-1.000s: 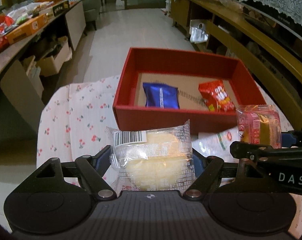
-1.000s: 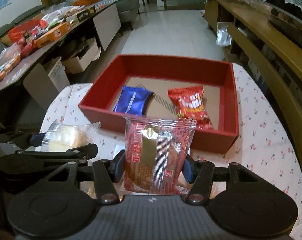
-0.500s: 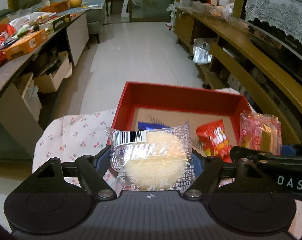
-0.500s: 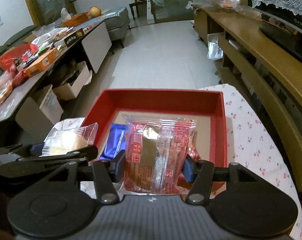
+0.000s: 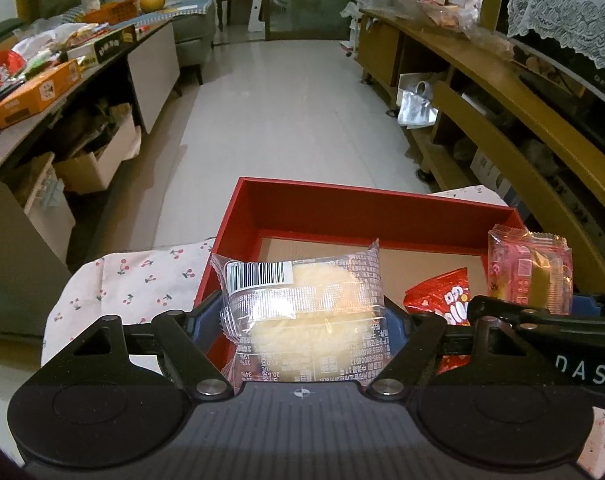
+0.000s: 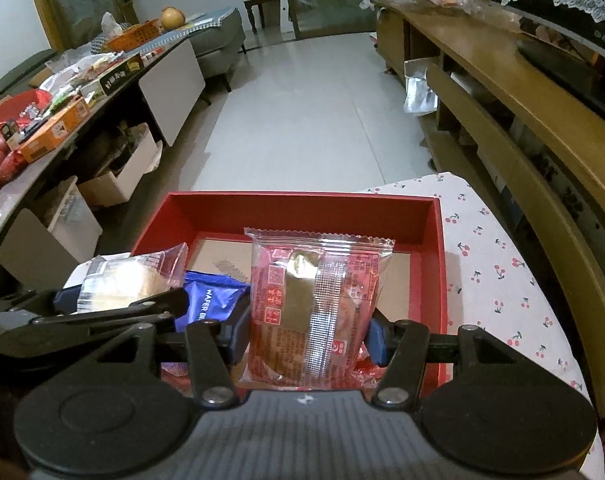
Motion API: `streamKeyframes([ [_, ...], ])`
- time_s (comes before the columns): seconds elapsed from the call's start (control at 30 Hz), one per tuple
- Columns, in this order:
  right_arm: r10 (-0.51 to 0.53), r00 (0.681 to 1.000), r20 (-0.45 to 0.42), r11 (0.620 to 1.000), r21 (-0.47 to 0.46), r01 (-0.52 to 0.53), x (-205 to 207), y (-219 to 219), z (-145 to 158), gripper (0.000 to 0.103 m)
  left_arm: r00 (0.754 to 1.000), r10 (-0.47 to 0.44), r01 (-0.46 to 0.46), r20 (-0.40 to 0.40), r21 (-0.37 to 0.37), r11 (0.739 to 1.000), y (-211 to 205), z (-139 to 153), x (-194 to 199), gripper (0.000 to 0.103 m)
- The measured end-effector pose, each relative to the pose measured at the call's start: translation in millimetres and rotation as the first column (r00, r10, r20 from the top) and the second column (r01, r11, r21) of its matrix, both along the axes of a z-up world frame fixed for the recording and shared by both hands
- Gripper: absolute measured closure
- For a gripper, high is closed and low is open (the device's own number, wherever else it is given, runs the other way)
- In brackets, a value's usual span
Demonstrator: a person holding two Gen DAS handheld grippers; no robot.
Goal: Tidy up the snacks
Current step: 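Carry the bun and pastry into the red tray and open both tools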
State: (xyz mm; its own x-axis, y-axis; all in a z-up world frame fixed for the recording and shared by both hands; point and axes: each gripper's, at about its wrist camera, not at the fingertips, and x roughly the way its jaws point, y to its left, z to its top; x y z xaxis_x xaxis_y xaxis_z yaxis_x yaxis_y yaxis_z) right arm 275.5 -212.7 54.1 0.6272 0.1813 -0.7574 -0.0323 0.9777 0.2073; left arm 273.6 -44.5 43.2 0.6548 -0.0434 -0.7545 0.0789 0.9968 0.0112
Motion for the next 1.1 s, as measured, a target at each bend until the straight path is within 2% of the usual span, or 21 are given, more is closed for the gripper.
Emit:
streamKeyframes([
  [0.6,0.008,0.998,-0.060,0.999,-0.041,-0.010,26.9,7.3,-33.4,0.030,0.999,0.010,-0.006,-0.036,0.083,0.997,-7.3,-31.9,20.8,0.022],
  [1.1,0.007,0.996,-0.085,0.998,-0.063,-0.012,31.0,6.7,-46.5,0.030,0.998,-0.001,0.008,-0.065,0.103,0.995,-12.2,-44.5,21.7,0.022],
])
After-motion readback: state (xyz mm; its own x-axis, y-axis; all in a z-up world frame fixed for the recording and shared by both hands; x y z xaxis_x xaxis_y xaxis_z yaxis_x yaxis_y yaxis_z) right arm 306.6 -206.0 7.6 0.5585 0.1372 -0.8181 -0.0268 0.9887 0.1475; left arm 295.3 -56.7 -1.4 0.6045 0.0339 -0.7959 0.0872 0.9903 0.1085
